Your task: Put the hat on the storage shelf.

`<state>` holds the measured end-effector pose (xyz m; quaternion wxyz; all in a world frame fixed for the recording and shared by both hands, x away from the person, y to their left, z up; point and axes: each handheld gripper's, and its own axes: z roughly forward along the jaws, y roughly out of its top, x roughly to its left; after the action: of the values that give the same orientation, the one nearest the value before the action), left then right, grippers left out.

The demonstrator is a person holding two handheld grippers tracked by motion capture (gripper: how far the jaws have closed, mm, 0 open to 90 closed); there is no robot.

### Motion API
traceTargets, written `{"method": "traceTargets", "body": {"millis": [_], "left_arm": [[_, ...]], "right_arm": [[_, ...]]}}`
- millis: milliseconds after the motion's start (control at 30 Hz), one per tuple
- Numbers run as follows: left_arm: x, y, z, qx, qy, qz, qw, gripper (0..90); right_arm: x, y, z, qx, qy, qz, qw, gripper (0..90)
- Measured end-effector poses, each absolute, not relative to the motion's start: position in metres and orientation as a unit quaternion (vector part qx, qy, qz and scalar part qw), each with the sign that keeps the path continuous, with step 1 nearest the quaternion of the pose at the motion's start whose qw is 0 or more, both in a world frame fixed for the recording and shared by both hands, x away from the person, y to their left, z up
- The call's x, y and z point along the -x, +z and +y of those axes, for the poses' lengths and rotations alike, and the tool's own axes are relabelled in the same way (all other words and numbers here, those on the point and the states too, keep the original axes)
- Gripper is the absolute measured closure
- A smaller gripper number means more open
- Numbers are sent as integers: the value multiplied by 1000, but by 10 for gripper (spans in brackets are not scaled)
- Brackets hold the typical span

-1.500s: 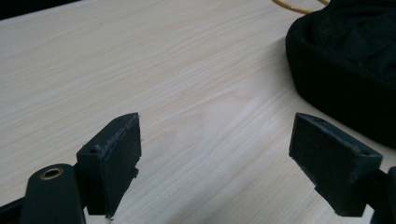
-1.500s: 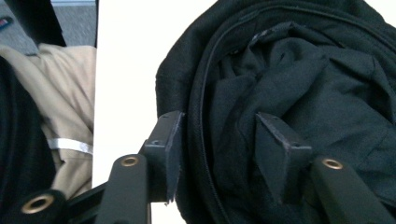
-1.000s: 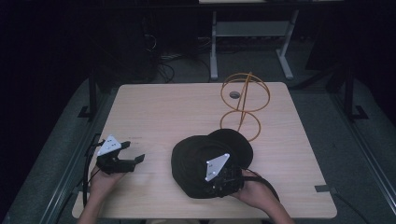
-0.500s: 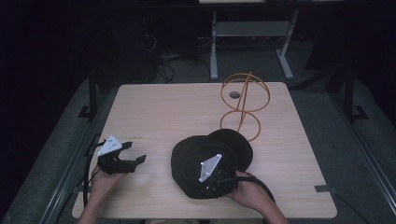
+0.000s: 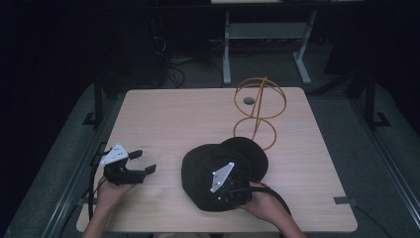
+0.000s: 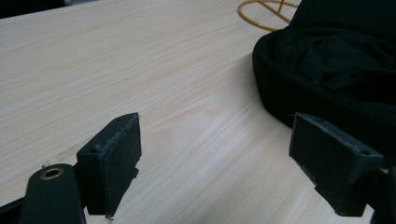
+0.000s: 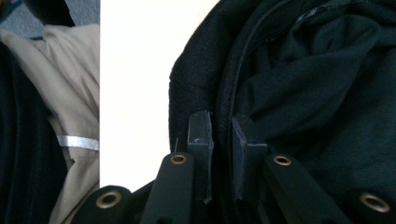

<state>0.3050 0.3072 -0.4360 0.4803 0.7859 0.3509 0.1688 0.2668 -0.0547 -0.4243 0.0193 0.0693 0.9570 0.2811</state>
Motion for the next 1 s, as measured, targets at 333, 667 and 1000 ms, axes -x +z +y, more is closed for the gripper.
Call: {"method": "traceTargets", "body": {"millis": [333, 667, 1000], "left_arm": [[-303, -432, 300, -781, 164, 345, 494, 170], [-291, -420, 271, -798, 156, 286, 507, 170], [-284, -413, 246, -806, 134, 237, 526, 169]], "right_arm": [[-272, -402, -67, -88, 332, 939, 18, 798], [-278, -373, -77, -92, 373, 923, 20, 793], [-285, -352, -84, -107, 405, 908, 18, 793]]}}
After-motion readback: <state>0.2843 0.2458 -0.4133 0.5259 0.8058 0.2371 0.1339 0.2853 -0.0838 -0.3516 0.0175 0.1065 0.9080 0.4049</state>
